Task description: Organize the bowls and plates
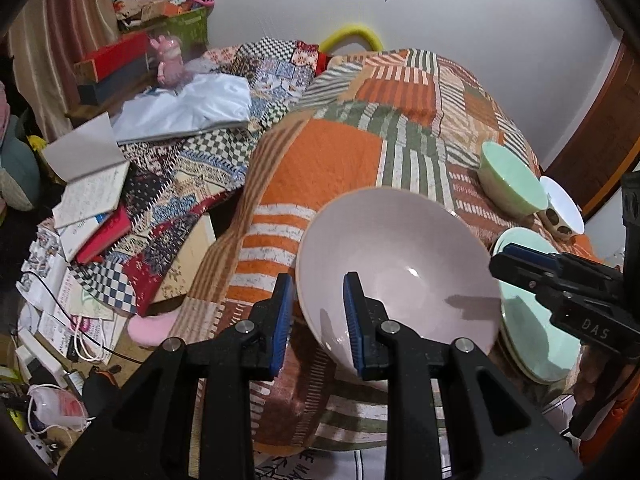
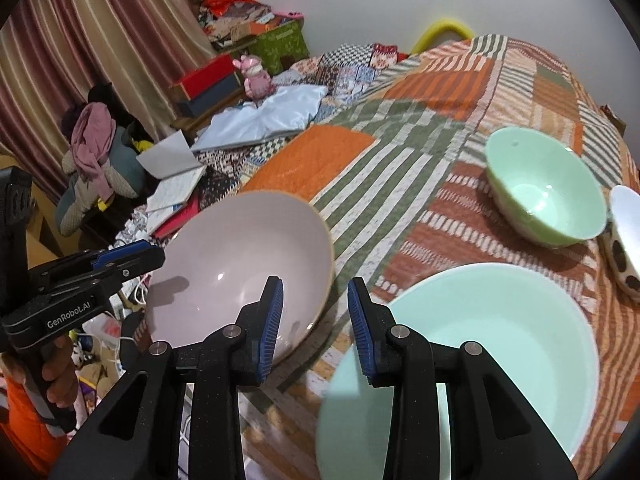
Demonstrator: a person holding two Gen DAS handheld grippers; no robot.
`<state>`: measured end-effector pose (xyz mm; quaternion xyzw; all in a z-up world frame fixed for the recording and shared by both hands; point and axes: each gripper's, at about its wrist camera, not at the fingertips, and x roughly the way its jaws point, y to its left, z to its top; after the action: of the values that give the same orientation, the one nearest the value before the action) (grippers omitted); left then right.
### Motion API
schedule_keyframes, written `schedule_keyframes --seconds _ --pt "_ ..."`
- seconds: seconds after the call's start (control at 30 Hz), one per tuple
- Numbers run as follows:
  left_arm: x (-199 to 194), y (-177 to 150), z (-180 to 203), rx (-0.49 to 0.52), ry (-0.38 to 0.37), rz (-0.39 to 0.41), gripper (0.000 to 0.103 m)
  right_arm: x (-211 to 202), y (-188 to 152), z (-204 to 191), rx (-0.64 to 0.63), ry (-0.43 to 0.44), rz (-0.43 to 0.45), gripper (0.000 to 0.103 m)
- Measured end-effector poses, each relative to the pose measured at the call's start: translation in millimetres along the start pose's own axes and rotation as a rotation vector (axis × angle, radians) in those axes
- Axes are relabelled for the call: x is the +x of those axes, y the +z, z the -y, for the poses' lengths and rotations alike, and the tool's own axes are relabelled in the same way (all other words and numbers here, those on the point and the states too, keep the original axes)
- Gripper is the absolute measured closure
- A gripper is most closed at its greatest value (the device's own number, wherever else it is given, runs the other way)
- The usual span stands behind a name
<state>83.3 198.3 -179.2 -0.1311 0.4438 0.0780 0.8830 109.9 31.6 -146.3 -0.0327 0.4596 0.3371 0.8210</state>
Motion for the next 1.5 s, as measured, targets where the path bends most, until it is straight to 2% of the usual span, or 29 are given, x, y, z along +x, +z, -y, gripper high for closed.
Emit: schedule_keyframes --seconds 0.23,0.33,0.57,0.67,0.73,0.8,1.13,1.5 --pt "-24 11 25 0.048 0.007 0.074 0.064 -30 2 19 0.017 -0.028 0.07 0.072" --pt "-31 17 43 0.076 -0.01 0.101 0.056 -43 2 31 0.03 -0.051 0.102 0.067" --pt "-31 31 90 0.15 -0.05 0.129 0.049 -70 1 66 0.07 -0.106 0.147 0.064" --pt "-27 37 111 0.177 -0.063 0.129 0.048 -79 0 81 0.096 -0.124 0.161 0.057" --pt "-23 42 125 0.192 -0.071 0.13 0.042 -84 -1 91 0.112 -0.138 0.172 0.052" --pt "-20 46 136 0.206 -0.073 0.132 0.04 -87 -2 101 0.128 -0.161 0.176 0.052" --pt "14 76 178 0.255 -0.109 0.095 0.032 -82 0 141 0.197 -0.2 0.148 0.052" --pt "80 107 205 0.308 -0.1 0.004 0.031 -45 12 171 0.274 -0.194 0.081 0.052"
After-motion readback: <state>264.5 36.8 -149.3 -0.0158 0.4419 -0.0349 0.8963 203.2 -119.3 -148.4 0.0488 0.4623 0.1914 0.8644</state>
